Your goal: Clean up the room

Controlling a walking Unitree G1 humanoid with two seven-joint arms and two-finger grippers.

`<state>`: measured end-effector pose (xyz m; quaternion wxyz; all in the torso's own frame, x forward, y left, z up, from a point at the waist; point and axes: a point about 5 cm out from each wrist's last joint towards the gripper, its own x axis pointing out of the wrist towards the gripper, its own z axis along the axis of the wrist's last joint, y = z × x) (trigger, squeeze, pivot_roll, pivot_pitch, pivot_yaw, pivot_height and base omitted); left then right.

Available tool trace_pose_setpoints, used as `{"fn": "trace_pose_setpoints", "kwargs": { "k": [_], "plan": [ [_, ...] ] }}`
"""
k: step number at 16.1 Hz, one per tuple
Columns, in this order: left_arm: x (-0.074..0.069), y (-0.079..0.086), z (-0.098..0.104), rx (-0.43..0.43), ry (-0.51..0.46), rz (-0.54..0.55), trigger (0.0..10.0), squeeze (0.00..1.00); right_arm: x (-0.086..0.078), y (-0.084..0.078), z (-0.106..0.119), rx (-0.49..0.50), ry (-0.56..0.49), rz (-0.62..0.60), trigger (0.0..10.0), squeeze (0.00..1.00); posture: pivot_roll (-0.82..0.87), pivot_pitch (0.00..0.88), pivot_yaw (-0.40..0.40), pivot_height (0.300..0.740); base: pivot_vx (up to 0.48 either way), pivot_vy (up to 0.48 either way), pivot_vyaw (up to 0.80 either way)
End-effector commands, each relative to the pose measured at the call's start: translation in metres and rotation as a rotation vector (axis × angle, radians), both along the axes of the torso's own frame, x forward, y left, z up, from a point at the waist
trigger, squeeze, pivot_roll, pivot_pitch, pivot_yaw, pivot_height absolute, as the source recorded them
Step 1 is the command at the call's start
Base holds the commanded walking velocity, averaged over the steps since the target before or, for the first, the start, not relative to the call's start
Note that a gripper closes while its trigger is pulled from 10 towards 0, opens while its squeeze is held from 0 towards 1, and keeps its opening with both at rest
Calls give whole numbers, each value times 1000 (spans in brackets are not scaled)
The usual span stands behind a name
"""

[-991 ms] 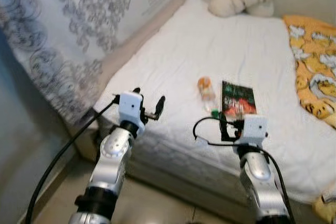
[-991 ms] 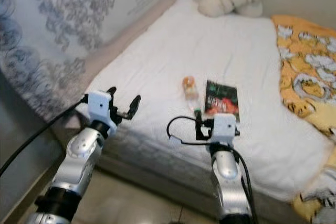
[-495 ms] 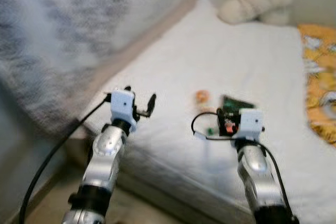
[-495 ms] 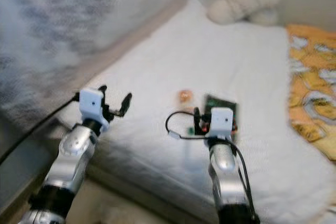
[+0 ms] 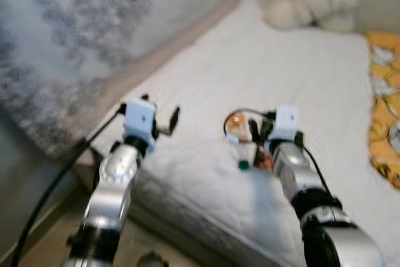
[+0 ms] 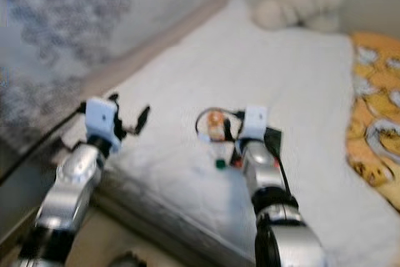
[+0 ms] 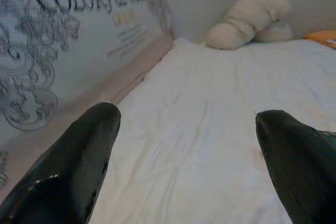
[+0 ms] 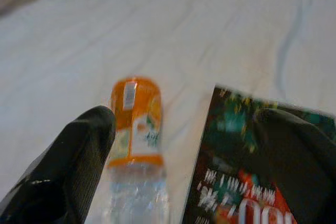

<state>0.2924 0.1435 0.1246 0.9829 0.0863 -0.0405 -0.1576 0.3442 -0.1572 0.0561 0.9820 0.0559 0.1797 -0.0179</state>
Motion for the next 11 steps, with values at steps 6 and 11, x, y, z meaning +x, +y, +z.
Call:
{"fn": "trace_pose_setpoints", "kwargs": {
  "k": [6,11],
  "plan": [
    [-44,25,6,66,58,64,10000,0,10,4,6,-15,9,-55,10000,0,320,161,-101,740,0,0,0],
    [-87,17,7,83,158,42,10000,0,4,13,-7,-7,106,-55,10000,0,370,271,-106,740,0,0,0]
  ]
}}
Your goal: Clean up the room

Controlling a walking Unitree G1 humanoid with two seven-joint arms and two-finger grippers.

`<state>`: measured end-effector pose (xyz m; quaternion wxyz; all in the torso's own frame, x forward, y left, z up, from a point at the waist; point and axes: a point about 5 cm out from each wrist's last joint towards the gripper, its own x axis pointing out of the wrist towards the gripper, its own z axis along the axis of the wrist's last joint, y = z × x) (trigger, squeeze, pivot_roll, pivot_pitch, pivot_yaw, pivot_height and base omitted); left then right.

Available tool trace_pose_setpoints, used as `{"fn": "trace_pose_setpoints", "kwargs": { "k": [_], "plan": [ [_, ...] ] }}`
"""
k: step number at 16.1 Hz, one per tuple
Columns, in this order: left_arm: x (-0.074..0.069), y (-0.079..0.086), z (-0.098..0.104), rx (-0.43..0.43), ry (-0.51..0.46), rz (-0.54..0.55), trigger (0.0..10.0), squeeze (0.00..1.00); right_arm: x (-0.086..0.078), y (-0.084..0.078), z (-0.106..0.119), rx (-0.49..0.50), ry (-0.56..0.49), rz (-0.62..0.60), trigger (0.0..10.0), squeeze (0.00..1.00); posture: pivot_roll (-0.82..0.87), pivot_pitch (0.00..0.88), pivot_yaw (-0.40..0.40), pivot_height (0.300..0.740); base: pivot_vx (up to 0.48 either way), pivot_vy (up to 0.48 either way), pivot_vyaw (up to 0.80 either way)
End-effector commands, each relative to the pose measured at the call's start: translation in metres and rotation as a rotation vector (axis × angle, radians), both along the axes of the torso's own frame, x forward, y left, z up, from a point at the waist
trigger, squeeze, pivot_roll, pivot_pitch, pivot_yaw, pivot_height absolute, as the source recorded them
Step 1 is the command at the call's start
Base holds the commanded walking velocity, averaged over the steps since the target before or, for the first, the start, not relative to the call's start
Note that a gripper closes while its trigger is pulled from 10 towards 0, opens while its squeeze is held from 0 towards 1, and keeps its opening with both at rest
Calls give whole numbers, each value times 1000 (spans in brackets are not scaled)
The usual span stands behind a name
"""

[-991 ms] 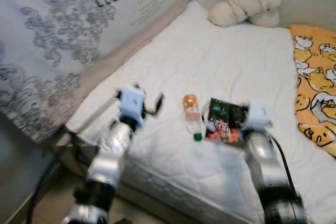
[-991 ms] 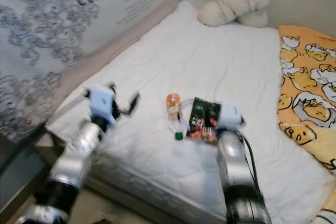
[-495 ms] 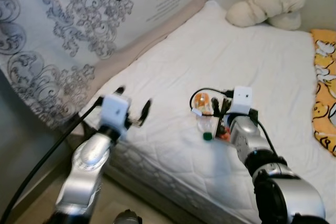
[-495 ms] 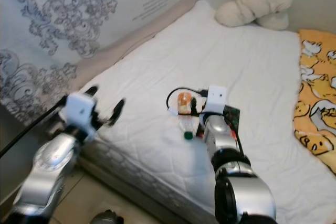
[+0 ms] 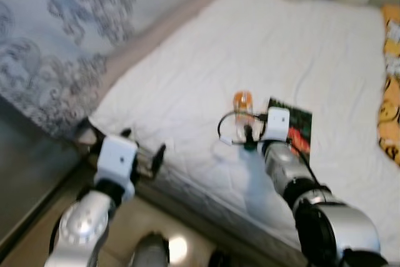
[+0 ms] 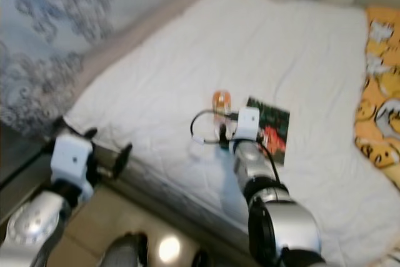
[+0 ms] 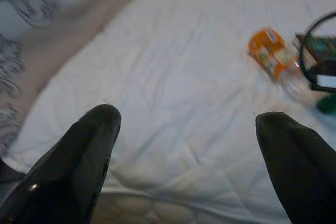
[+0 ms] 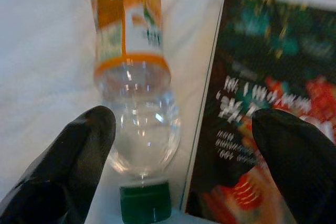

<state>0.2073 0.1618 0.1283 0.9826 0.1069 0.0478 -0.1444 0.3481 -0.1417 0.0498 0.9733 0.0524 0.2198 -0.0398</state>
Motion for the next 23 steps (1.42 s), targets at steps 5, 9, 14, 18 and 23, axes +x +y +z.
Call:
{"fn": "trace_pose_setpoints", "kwargs": {
  "k": [5,9,14,18,23],
  "plan": [
    [-13,9,5,72,37,54,10000,0,-2,11,-6,79,79,15,9804,0,392,293,-102,740,0,0,0],
    [-14,7,4,58,54,62,10000,0,2,22,1,-23,56,136,0,0,380,278,-111,740,0,0,0],
    [-5,6,-1,60,66,62,10000,0,-2,23,-5,-2,86,161,0,0,365,250,-110,740,0,0,0],
    [6,5,-6,55,63,62,10000,0,0,28,-1,34,68,189,0,0,340,200,-113,740,0,0,0],
    [42,0,-8,52,3,52,10000,0,18,11,31,-224,-148,198,0,0,296,65,-116,740,0,0,0]
  ]
}}
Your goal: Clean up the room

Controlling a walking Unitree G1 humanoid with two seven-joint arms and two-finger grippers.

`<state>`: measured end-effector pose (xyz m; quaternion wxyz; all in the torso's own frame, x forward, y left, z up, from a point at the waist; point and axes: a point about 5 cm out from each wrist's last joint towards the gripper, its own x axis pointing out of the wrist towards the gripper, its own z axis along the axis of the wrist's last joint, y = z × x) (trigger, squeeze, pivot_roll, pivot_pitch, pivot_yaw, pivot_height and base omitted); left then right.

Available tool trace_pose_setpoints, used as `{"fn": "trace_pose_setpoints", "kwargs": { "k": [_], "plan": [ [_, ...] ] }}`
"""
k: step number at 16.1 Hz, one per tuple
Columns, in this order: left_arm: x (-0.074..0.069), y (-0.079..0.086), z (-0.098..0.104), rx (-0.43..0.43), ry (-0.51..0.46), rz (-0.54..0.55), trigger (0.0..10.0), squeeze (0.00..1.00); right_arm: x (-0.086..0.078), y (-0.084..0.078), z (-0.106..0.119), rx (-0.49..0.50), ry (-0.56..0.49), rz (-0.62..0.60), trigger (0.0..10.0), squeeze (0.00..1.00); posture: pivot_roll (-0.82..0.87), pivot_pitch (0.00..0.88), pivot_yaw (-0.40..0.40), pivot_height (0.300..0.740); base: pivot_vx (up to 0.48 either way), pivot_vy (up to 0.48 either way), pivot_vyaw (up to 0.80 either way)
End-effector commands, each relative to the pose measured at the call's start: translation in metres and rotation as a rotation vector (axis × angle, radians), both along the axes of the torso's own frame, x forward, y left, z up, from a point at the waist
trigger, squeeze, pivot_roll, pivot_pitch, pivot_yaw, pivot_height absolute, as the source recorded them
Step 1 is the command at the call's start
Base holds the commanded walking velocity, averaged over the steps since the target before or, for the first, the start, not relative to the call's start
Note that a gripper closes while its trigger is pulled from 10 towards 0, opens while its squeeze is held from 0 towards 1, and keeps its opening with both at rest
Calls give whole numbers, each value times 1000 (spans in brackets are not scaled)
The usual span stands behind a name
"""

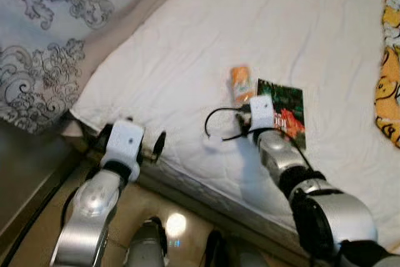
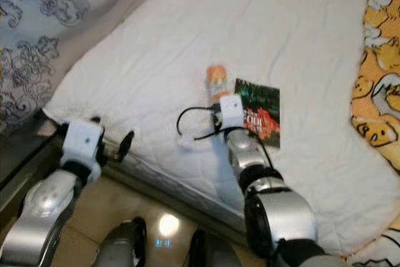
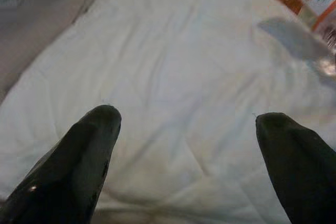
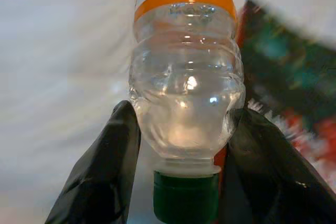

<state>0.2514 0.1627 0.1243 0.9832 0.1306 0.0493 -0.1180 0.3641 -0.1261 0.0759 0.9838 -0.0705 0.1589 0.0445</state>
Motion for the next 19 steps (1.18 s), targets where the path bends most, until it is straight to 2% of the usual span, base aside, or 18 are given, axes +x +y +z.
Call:
{"fn": "trace_pose_setpoints", "kwargs": {
  "k": [1,3,5,8,9,10,11,13,14,15,16,17,18,19],
  "plan": [
    [4,-2,-4,6,0,-7,10000,0,1,-10,4,-50,-56,-20,0,0,281,38,-113,740,0,0,0],
    [14,-7,-2,3,-25,-26,10000,0,-8,-18,-7,-27,-76,-39,0,0,256,4,-101,740,0,0,0],
    [22,-12,-4,9,-40,-54,10000,0,-11,-26,-7,-21,-111,-82,0,0,239,0,-90,740,0,0,0],
    [33,-16,-9,27,-41,-84,10000,0,-9,-24,-1,63,-161,-86,0,0,211,0,-74,740,0,0,0],
    [36,-17,-11,36,-42,-91,10000,0,-9,-22,-1,125,-153,-80,0,0,204,0,-70,740,0,0,0],
    [37,-20,-12,32,-44,-101,10000,0,-11,-21,-7,311,-83,-133,0,0,198,0,-64,740,0,0,0],
    [39,-23,-13,30,-50,-116,10000,0,-13,-19,-15,443,-14,-150,0,0,192,0,-58,740,0,0,0],
    [42,-26,-13,32,-68,-129,10000,0,-13,-29,3,250,-222,-122,0,0,188,0,-71,740,0,0,0],
    [43,-27,-14,29,-73,-128,10000,0,-13,-31,7,204,-261,-112,0,0,187,0,-74,740,0,0,0],
    [41,-28,-14,-21,-86,-127,10000,0,-25,-42,13,56,-382,-104,0,0,183,0,-86,740,0,0,0],
    [40,-30,-14,-64,-91,-123,10000,0,-38,-49,13,3,-426,-111,0,0,184,0,-91,740,0,0,0],
    [41,-31,-11,-145,-112,-113,10000,0,-67,-66,6,-53,-443,-172,0,0,181,0,-108,740,0,0,0],
    [43,-29,-8,-173,-141,-108,10000,0,-89,-80,-5,-69,-412,-239,0,0,175,0,-111,740,0,0,0],
    [45,-27,-8,-217,-147,-107,10000,0,-105,-87,-16,-77,-389,-256,0,0,164,0,-118,740,0,0,0]
  ]
}}
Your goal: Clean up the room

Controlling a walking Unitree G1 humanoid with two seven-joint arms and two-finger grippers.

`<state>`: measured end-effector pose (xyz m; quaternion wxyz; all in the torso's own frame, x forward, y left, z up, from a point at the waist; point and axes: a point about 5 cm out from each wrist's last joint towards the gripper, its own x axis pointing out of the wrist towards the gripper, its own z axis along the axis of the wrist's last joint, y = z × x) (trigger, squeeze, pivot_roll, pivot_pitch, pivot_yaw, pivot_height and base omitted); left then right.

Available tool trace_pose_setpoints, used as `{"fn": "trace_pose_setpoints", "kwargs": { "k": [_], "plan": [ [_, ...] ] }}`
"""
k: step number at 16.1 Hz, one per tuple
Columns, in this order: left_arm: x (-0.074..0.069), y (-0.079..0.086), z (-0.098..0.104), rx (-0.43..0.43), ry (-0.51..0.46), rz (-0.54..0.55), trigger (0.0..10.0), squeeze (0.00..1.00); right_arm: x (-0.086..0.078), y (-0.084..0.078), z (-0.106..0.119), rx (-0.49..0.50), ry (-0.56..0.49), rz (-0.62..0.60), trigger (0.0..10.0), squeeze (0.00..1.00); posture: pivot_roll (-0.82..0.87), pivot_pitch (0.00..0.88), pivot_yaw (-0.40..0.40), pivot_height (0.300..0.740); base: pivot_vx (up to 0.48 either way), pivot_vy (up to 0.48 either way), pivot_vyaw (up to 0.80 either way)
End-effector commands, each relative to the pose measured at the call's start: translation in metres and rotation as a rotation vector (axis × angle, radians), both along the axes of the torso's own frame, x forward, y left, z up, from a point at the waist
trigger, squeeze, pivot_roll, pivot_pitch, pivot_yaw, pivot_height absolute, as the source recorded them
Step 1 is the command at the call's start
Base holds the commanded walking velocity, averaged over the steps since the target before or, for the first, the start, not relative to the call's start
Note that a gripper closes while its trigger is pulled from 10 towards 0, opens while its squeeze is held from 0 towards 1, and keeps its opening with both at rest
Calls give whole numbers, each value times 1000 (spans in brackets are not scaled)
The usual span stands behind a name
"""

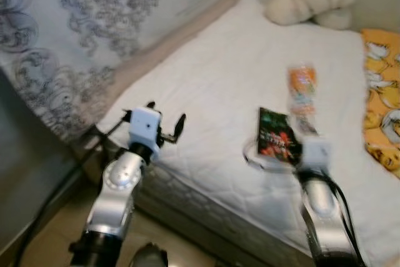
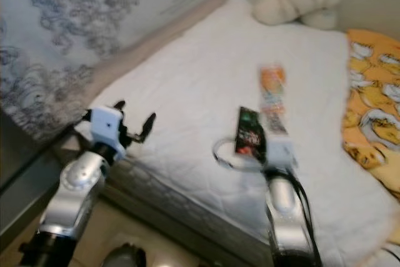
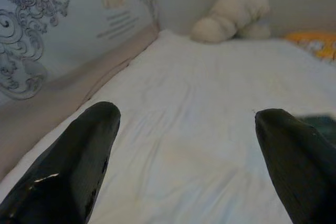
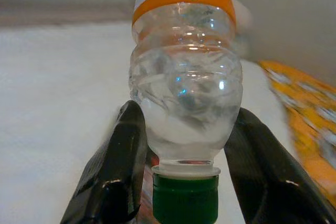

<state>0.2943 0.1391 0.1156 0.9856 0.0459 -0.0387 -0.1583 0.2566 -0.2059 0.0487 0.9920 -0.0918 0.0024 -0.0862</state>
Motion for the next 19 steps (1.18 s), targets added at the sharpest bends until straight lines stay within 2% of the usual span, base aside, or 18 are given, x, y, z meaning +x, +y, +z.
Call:
{"fn": "trace_pose_setpoints", "kwargs": {
  "k": [1,3,5,6,11,15,19],
  "plan": [
    [2,0,1,-50,-16,-17,10000,0,-7,-9,4,-18,-34,-20,0,0,159,0,-115,740,0,-480,0],
    [0,0,-3,-87,-8,-43,10000,0,-13,-3,3,-10,-12,-22,0,0,140,0,-101,740,0,-480,0],
    [-4,-12,-8,-43,6,-134,10000,0,-10,6,14,-24,-51,0,0,0,132,0,-93,740,0,-480,0],
    [-3,-17,-14,-21,31,-147,10000,0,-6,20,20,-48,-72,81,0,0,125,0,-83,740,0,0,-625],
    [2,-12,-9,-70,4,-133,10000,0,3,27,13,50,3,86,0,0,114,0,-78,740,0,0,-740],
    [0,-11,-6,-89,-28,-142,10000,0,-7,15,3,62,58,53,0,0,110,0,-87,740,0,-322,-750],
    [-4,-21,-8,-98,-29,-190,10000,0,-2,12,5,63,56,34,0,0,94,0,-76,740,0,-480,-756]
  ]
}}
